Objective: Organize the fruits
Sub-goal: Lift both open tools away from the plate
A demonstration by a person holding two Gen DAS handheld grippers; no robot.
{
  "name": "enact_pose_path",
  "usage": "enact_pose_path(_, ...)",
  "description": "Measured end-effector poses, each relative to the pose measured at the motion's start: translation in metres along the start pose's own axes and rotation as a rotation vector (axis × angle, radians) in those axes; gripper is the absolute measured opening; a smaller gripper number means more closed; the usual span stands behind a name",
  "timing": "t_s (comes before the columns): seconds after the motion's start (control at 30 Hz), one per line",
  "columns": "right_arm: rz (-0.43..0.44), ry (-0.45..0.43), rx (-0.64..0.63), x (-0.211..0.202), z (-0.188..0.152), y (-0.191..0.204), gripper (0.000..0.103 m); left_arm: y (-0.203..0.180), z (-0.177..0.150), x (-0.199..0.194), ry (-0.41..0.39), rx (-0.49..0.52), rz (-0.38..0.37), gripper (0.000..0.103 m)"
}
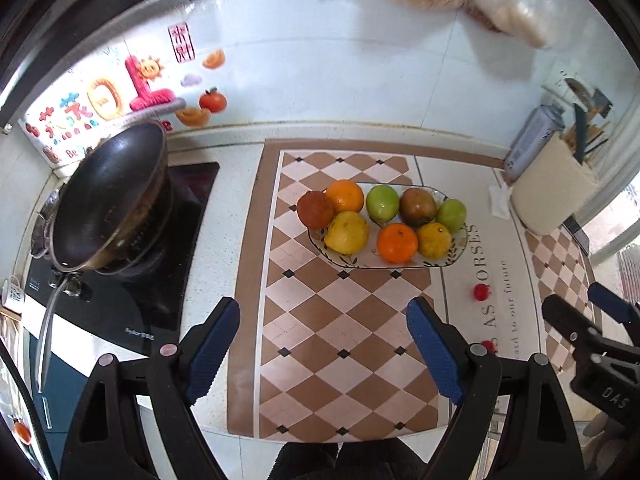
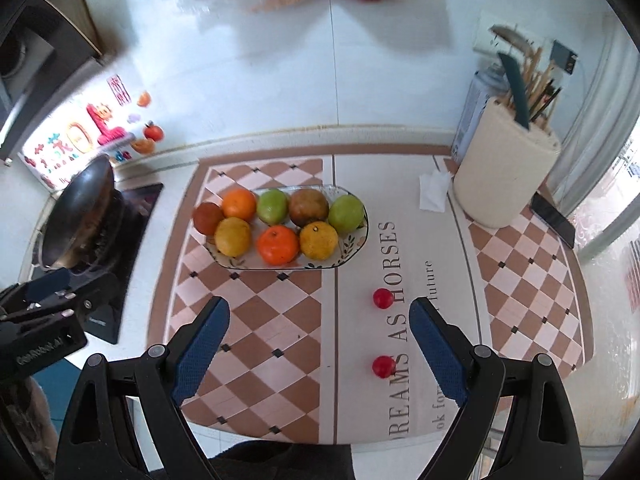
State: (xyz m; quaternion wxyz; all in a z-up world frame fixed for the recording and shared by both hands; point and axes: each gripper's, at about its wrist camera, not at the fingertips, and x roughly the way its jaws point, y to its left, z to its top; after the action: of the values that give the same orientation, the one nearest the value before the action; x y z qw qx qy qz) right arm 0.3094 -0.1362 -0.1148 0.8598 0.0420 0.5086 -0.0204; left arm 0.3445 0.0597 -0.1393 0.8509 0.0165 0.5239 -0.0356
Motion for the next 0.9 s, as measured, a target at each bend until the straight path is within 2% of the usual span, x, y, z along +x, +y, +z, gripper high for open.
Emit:
enact_pose_path(0.2, 0.0, -0.062, 0.003, -0.048, -0.016, 0.008, 0.093, 0.001, -0.016, -0.033, -0.054, 0.016, -0.005, 0.085)
enact_pose_path(0.4, -0.001, -0.095, 0.017, -0.076, -0.031, 0.011, 0.093, -0.001, -0.033, -0.061, -0.094, 0.03, -0.029, 0.085)
enact_pose_path(0.73, -0.001, -0.122, 0.045, -0.093, -0.045, 0.017, 0.093, -0.002, -0.044, -0.071, -0.12, 0.059, -0.035, 0.085)
enact_pose_path(0.83, 0.061, -0.131, 0.083, -0.088, -0.046, 0.01, 0.093, -0.001, -0.044, -0.07, -0.124, 0.055, -0.043, 0.086)
enact_pose_path(0.87, 0.079, -0.125, 0.094, -0.085, -0.046, 0.006, 0.093, -0.001, -0.042, -0.066, -0.114, 0.055, -0.041, 0.088)
enact_pose_path(0.9, 0.093, -0.12, 0.102, -0.082, -0.046, 0.003, 0.093, -0.002, -0.042, -0.063, -0.108, 0.056, -0.041, 0.099)
